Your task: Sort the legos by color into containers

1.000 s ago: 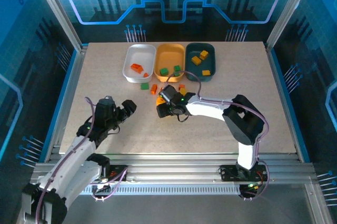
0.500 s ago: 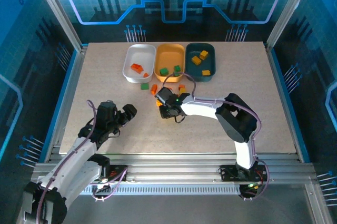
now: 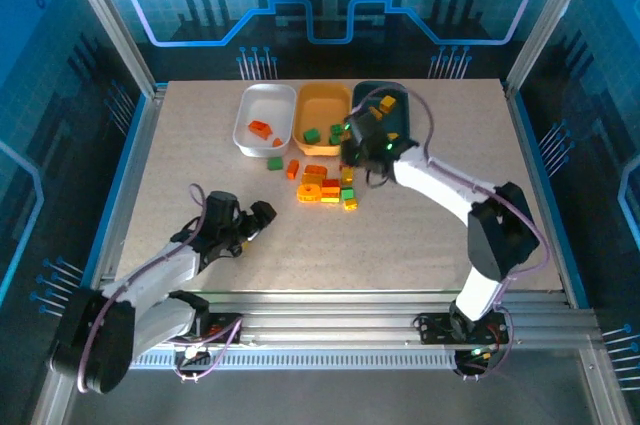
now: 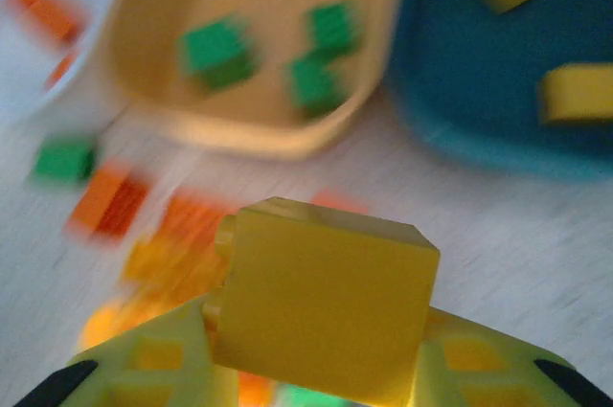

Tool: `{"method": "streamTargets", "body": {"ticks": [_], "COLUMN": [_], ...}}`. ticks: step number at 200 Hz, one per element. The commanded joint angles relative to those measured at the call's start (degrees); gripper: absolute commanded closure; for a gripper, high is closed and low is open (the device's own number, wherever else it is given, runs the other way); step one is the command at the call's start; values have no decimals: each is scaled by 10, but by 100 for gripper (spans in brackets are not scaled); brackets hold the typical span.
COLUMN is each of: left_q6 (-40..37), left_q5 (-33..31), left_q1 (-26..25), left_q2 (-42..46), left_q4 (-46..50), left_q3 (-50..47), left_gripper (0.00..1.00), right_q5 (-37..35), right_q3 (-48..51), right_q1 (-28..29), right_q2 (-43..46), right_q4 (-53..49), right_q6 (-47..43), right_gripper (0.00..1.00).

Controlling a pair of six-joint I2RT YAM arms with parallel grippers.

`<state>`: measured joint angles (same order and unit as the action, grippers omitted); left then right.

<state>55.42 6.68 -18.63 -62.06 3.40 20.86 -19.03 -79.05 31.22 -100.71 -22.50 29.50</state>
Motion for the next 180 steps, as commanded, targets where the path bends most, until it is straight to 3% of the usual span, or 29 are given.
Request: {"method": "streamTargets", "body": {"ticks": [1,27,63,83,96,125,164,180], "left_q6": [-7,-28,-66,-104,-131,-170,-203,-199], "left_q5": [32,4,-27,-44,-54,-90,-158,-183], "left_q1": [-60,-119,-125,-125,-126,-126,-125,-126], "left_q2": [-66,-130,-175,-214,-247,-318,-399,-418], "left_q4": [-53,-39,6,56,88,142,206,212], "left_q3": [46,104,176,236,280,364,463,481], "left_gripper": [1,1,1,1,1,4,22,22], "right_q5": [24,34,52,56,58,58,69,77], "right_q3": [-77,-196,-284,-290,-290,-209,15,95], "right_q1": [-79,-114,-150,-159,-159,-157,-128,-113], "right_q2": [-89,-193,-264,-263,-248,-154,43,110], "right_q4": [-36,-91,-131,-132,-133,-94,-12,8], "right_q6": [-21,-47,-49,-48,-52,-47,-28,-7], "right_gripper": [68,68,65,43,37,32,31,30]}}
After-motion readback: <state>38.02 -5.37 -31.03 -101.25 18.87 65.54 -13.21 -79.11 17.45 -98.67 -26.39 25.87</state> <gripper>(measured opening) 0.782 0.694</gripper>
